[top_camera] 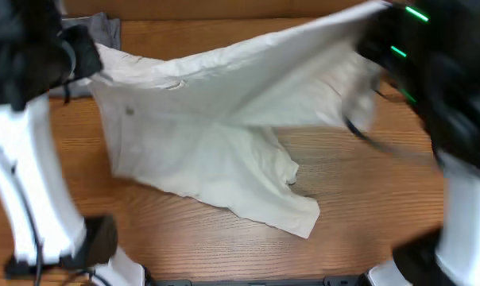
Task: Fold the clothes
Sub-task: 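Lift the pants with both grippers and stretch them out flat, then lay the pants down flat and smooth them with both grippers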
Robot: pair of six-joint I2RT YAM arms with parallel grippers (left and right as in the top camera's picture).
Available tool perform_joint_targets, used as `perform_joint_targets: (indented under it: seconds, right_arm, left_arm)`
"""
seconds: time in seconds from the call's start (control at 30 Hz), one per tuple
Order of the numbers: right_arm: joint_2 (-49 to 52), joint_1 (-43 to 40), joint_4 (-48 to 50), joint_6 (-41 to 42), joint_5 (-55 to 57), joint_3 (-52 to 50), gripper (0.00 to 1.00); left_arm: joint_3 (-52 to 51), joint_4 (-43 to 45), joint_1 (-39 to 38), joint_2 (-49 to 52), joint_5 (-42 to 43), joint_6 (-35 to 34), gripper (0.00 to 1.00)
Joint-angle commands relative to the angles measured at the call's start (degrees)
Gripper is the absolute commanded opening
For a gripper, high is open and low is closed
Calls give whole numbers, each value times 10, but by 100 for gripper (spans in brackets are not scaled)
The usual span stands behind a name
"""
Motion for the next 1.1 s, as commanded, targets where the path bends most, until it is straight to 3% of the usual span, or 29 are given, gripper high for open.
perform_joint_targets:
  seconds: [0.0, 0.13, 0.3, 0.43, 0.6, 0.87, 1.07]
  right_arm:
    - [59, -5, 34, -4, 19, 3, 4]
    - [105, -14, 81, -6, 7, 3, 4]
    - [111, -34, 120, -11, -86, 3, 4]
    - [113, -48, 105, -19, -173, 2, 4]
    - [125, -46, 73, -19, -188, -35, 4]
    - [141, -42, 81, -12, -238, -170, 4]
    - [141, -42, 63, -12, -237, -197, 4]
  left_arm:
    - [4, 8, 2, 68, -76, -2, 4]
    - [4, 16, 10, 156, -101, -2, 4]
    - [4, 18, 43, 216, -114, -2, 4]
    - [4, 17, 80, 223, -106, -4, 4]
    - [4, 10, 107, 223, -64, -4, 4]
    - [4, -10, 97, 223, -36, 3, 4]
    - [-2, -26, 91, 223, 3, 35, 5]
